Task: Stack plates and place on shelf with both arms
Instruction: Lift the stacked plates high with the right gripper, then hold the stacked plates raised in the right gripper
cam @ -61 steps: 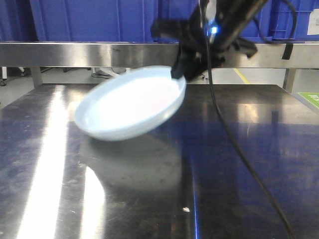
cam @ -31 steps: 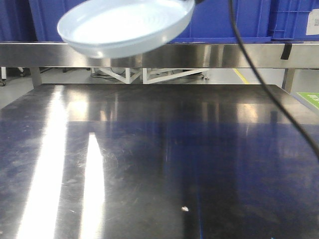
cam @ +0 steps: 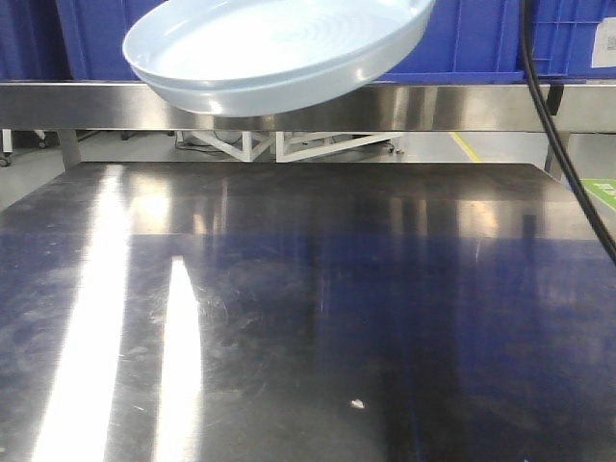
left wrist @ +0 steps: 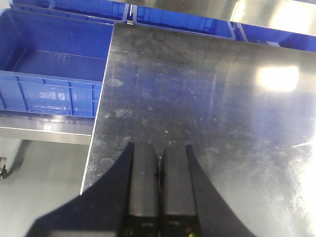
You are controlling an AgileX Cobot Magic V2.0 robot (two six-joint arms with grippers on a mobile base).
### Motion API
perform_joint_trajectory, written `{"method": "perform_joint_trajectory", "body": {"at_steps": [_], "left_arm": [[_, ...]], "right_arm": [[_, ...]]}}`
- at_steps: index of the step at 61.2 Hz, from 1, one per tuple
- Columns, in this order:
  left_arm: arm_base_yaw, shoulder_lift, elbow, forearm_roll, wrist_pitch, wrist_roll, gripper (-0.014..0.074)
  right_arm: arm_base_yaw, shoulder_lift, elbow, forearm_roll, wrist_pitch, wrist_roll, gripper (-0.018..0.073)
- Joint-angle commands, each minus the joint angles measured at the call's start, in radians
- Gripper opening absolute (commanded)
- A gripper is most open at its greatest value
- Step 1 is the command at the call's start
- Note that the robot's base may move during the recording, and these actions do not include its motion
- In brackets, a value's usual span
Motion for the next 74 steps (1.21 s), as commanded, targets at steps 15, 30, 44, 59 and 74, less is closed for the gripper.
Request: {"method": "perform_joint_trajectory", "body": {"at_steps": [15, 30, 44, 59, 74], "left_arm": [[-0.007, -0.002, -0.028, -0.015, -0.080, -0.001, 0.0086], [-0.007, -0.002, -0.028, -0.015, -0.080, -0.001, 0.0085], [-0.007, -0.002, -0.028, -0.015, -0.080, -0.001, 0.0086], [-0.007, -0.002, -0.028, -0.015, -0.080, -0.001, 0.0086], [-0.007, -0.002, -0.028, -0.015, -0.080, -0.001, 0.0086]], "right_arm": [[-0.006, -0.112, 0.079, 0.007, -0.191, -0.003, 0.0056], [-0.006, -0.128, 0.108, 0.007, -0.197, -0.003, 0.0056], [-0.006, -0.127, 0.108, 0.007, -0.196, -0.003, 0.0056], [-0.006, -0.125, 0.108, 0.007, -0.196, -0.003, 0.0056], [-0.006, -0.125, 0.108, 0.007, -0.196, -0.003, 0.0056]]}}
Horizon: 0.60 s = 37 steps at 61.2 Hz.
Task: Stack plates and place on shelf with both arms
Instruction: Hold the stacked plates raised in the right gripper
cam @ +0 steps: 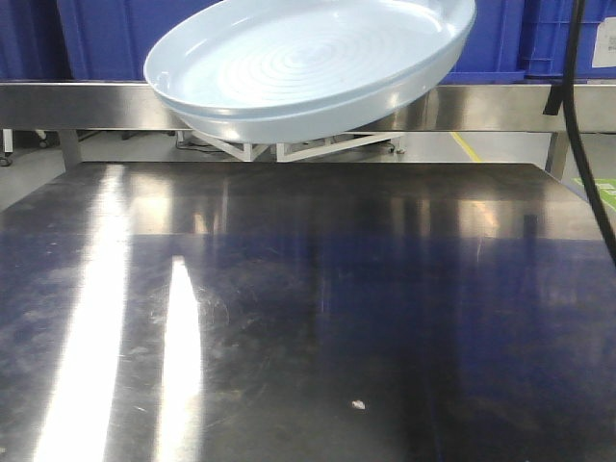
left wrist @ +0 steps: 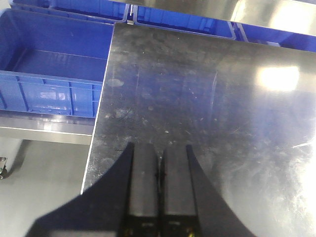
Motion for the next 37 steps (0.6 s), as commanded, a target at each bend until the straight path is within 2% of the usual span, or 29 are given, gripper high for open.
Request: {"method": "perform_joint_trajectory", "body": {"at_steps": [1, 37], "left_arm": [[-0.007, -0.002, -0.028, -0.015, -0.080, -0.001, 0.0086], [-0.007, -0.002, -0.028, -0.015, -0.080, -0.001, 0.0086]], "right_arm": [[-0.006, -0.032, -0.032, 0.007, -0.098, -0.003, 0.0056], [-0.006, -0.032, -0.032, 0.007, -0.098, -0.003, 0.0056]]}}
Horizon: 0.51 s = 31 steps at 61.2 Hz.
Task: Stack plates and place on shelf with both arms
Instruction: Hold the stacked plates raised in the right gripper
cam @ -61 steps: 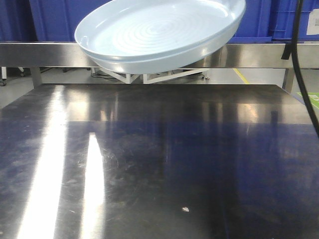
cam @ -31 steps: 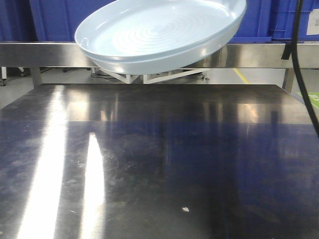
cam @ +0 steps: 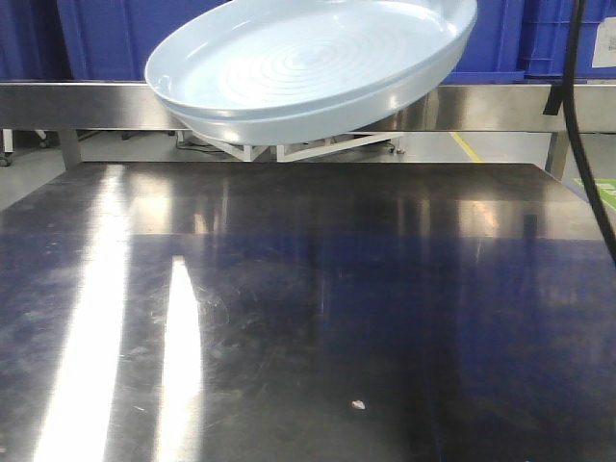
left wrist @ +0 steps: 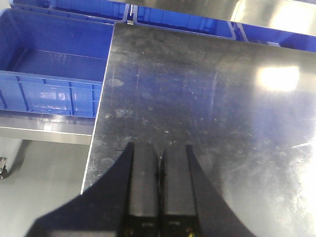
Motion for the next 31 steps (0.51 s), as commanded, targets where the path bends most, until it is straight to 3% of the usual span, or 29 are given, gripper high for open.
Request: {"method": "perform_joint_trajectory", "body": {"at_steps": [1, 31], "left_arm": [[-0.007, -0.002, -0.028, -0.015, -0.080, -0.001, 0.0086], [-0.007, -0.002, -0.028, -0.015, -0.080, -0.001, 0.0086]], "right_arm": [[-0.006, -0.032, -0.032, 0.007, -0.098, -0.003, 0.0056], [-0.006, -0.032, -0.032, 0.007, -0.098, -0.003, 0.0056]]}}
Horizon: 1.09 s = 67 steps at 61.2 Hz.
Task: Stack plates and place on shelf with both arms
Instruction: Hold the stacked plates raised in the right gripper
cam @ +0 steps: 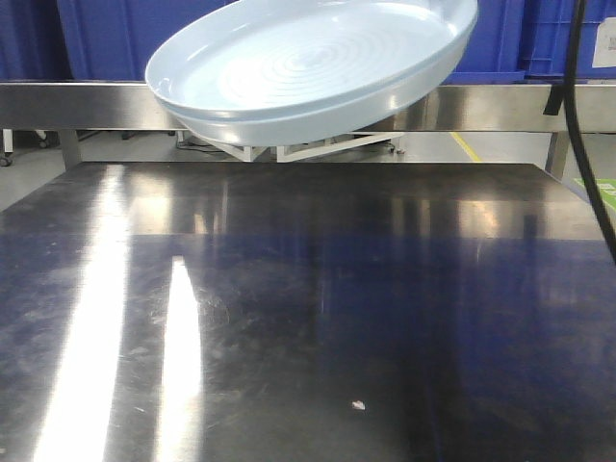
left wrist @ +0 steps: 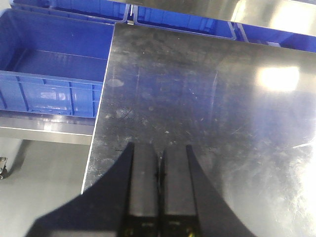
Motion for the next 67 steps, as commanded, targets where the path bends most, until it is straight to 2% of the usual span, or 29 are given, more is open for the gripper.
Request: {"method": "perform_joint_trajectory", "body": {"at_steps": [1, 67], "left_arm": [[-0.007, -0.002, -0.028, -0.015, -0.080, -0.001, 0.0086], [-0.007, -0.002, -0.028, -0.015, -0.080, -0.001, 0.0086]], "right_arm": [[-0.006, -0.032, -0.032, 0.007, -0.098, -0.003, 0.0056], [-0.006, -0.032, -0.032, 0.007, -0.098, -0.003, 0.0056]]}}
